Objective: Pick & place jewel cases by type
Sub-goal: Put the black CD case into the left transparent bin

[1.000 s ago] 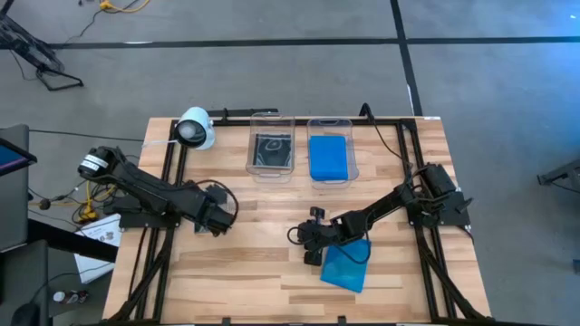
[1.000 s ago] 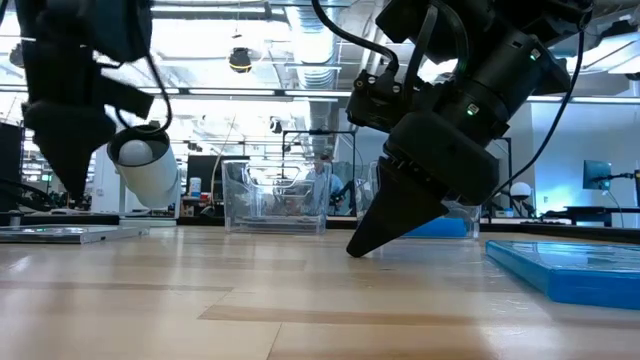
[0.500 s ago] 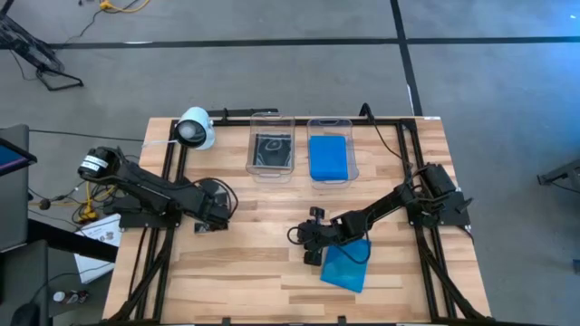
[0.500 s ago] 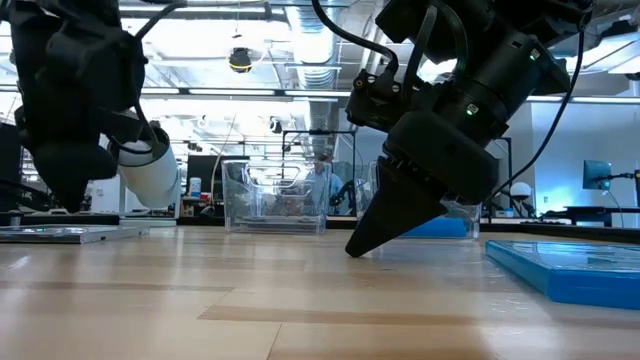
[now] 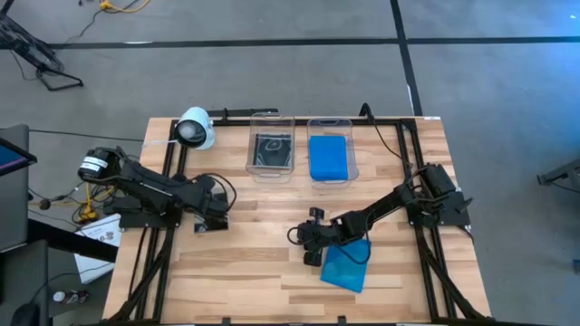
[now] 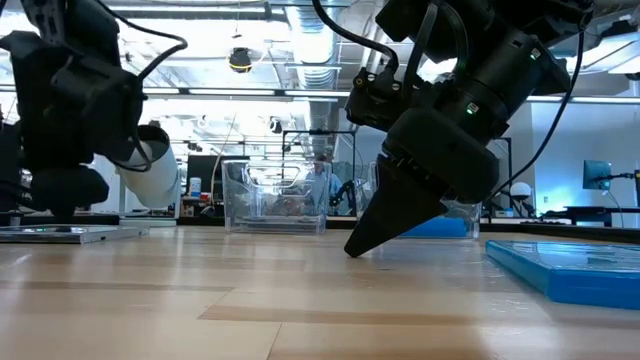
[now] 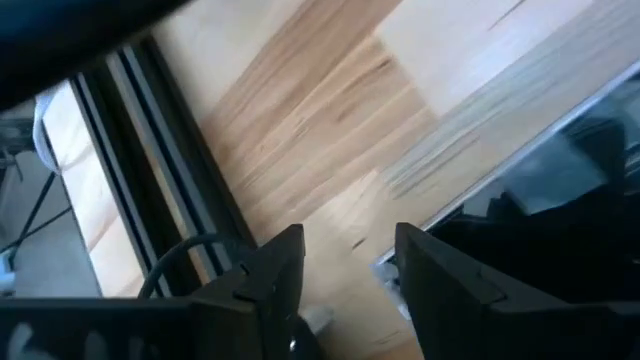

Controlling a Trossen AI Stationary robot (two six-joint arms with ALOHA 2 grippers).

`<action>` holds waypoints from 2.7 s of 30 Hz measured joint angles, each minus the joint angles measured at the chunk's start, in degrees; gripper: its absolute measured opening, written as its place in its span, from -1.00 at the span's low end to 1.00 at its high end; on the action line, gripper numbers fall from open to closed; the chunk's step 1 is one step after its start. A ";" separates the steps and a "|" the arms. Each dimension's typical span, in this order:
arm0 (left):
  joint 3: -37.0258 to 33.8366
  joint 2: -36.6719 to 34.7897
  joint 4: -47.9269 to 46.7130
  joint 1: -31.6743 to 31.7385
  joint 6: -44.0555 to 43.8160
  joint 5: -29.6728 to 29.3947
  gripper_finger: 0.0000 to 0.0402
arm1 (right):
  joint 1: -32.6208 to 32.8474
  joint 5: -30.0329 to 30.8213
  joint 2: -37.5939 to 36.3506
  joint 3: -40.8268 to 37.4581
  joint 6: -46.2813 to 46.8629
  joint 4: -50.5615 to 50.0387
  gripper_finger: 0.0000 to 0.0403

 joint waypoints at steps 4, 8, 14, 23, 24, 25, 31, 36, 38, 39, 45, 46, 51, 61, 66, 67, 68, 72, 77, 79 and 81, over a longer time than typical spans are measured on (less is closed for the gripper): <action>-0.40 0.00 0.95 0.83 0.94 1.77 -0.26 | 0.00 0.02 -0.02 0.00 0.00 -0.02 -0.37; -0.40 0.00 3.75 0.85 2.82 2.92 -0.26 | 0.00 0.04 -0.02 0.00 0.00 -0.04 -0.37; 0.18 -0.15 7.19 0.81 5.50 3.89 -0.26 | 0.00 0.14 -0.02 0.00 0.00 -0.04 -0.37; 4.96 0.02 14.92 -1.55 13.19 6.98 -0.26 | 0.00 0.17 -0.02 0.00 0.00 -0.09 -0.37; 5.20 0.02 17.13 -1.74 15.03 7.58 -0.26 | 0.00 0.17 -0.02 0.00 0.00 -0.09 -0.37; 5.29 0.02 19.80 -1.87 17.14 8.13 -0.26 | 0.00 0.17 -0.02 0.00 0.00 -0.09 -0.37; 5.31 0.07 35.95 -2.92 28.71 13.23 -0.26 | -0.02 -0.87 -0.02 0.00 -0.02 -0.11 -0.37; 5.41 0.07 44.35 -4.38 33.51 14.33 -0.26 | -0.02 -0.85 -0.04 0.02 -0.93 -0.35 -0.37; 6.23 0.07 43.56 -4.80 33.06 14.44 -0.26 | -0.02 -0.85 -0.04 0.02 -1.05 -0.35 -0.37; 6.78 0.07 42.04 -5.01 32.19 14.43 -0.26 | -0.02 -0.85 -0.06 0.02 -1.05 -0.37 -0.37; 8.70 0.04 26.74 -6.93 27.70 14.09 -0.26 | -0.02 -0.85 -0.08 0.02 -1.07 -0.44 -0.37; 8.70 0.04 24.57 -7.39 27.38 14.63 -0.26 | -0.02 -0.87 -0.08 0.02 -1.07 -0.46 -0.37; 8.06 0.07 22.27 -11.22 30.18 20.95 -0.26 | 0.02 -1.11 -0.08 0.02 -2.13 -0.18 -0.37; 8.04 2.22 30.59 -15.54 39.17 24.95 -0.26 | 1.75 -3.05 -0.08 0.02 -4.68 2.98 -0.37; 8.44 7.84 30.66 -15.53 39.35 26.90 -0.26 | 1.90 -3.39 -0.08 0.16 -4.68 2.91 -0.37; 8.76 8.78 30.64 -15.53 39.35 26.93 -0.26 | 1.90 -3.95 -0.08 0.36 -4.66 2.91 -0.37; 9.04 9.37 30.55 -15.53 39.35 26.90 -0.26 | 1.88 -4.39 -0.08 0.66 -4.68 2.91 -0.37; 10.54 10.17 30.18 -15.55 40.45 25.95 -0.26 | 2.14 -4.68 -0.08 1.71 -5.73 2.91 -0.37; 13.16 10.64 30.12 -15.03 46.52 23.31 -0.26 | 2.27 -4.74 -0.08 2.63 -6.21 2.93 -0.37; 13.23 10.71 31.84 -14.05 47.81 23.01 -0.26 | 2.25 -4.87 -0.08 2.69 -6.06 2.93 -0.37; 12.70 10.65 34.10 -12.85 48.30 23.08 -0.26 | 2.25 -5.63 -0.08 2.69 -6.04 2.91 -0.37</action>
